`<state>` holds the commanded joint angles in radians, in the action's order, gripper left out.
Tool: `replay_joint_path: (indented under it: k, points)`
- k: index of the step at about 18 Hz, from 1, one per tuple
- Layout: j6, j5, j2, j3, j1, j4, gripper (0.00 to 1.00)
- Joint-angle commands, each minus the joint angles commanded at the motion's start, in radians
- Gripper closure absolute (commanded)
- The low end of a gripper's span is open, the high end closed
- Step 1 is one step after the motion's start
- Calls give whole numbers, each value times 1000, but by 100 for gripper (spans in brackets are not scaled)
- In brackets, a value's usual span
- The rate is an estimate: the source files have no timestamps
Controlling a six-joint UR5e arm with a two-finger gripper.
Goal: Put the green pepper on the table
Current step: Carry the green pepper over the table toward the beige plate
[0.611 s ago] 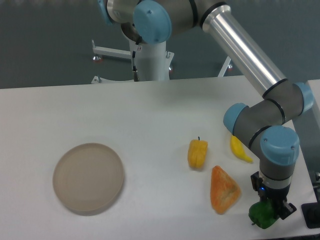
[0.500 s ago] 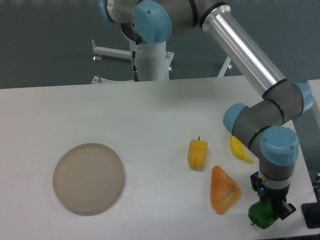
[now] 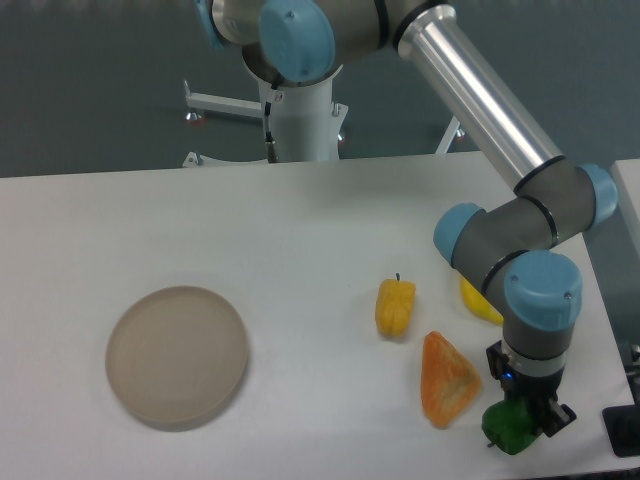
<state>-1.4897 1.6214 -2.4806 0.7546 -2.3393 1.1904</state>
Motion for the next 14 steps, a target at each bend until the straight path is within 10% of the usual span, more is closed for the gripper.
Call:
replay_joint_path:
  k: [8, 14]
  points:
    - [360, 0, 161, 192, 138, 2, 65]
    - [655, -2, 172, 285, 230, -66, 65]
